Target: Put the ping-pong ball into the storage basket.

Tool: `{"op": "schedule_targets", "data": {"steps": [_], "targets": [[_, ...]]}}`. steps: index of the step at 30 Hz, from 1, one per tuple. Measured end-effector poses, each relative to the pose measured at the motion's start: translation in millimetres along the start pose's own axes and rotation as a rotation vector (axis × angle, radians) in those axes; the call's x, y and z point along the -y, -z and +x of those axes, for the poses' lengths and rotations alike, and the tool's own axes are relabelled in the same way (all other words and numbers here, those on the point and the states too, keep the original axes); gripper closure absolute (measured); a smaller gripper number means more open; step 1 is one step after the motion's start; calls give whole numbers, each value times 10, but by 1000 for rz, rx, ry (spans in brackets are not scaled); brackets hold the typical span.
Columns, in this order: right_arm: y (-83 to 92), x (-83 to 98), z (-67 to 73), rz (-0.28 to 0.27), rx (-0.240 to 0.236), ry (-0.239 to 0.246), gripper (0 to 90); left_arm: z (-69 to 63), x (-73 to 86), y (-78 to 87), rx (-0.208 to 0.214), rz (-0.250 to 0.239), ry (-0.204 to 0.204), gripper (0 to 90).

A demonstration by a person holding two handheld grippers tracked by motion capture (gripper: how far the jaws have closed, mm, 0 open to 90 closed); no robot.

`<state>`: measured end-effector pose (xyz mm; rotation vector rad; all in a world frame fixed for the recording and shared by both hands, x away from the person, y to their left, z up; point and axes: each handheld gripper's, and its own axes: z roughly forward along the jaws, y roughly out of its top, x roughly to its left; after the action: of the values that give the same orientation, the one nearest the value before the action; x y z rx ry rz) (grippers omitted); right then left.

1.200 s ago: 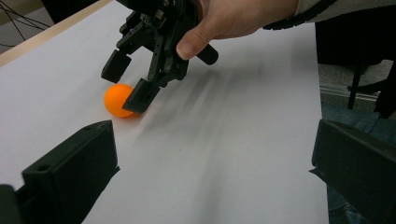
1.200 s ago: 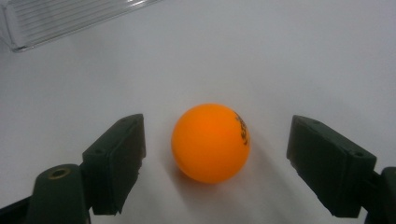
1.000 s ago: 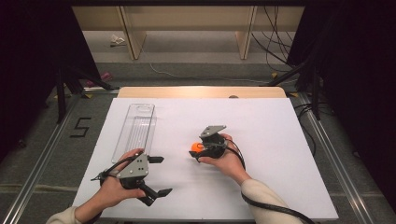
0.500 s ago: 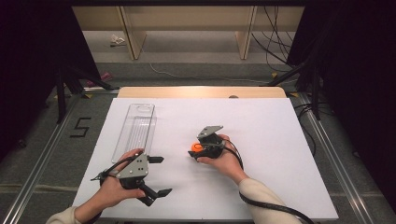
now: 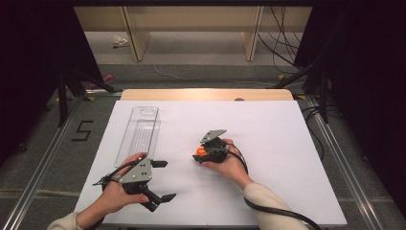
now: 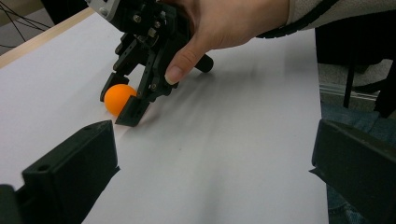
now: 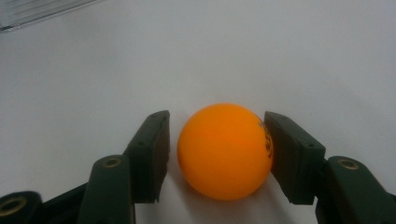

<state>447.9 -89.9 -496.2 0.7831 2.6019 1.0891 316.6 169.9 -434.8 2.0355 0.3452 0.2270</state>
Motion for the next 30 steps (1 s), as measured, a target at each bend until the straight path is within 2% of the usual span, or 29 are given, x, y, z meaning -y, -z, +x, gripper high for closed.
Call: {"op": "schedule_targets", "data": {"steps": [8,30], "targets": [[1,-5,-10,0,-3,5,511,0,0,0,1,1,-1,0],[42,-52,5,-25,-9,7,515,0,-1,4,4,6,-10,0]]}}
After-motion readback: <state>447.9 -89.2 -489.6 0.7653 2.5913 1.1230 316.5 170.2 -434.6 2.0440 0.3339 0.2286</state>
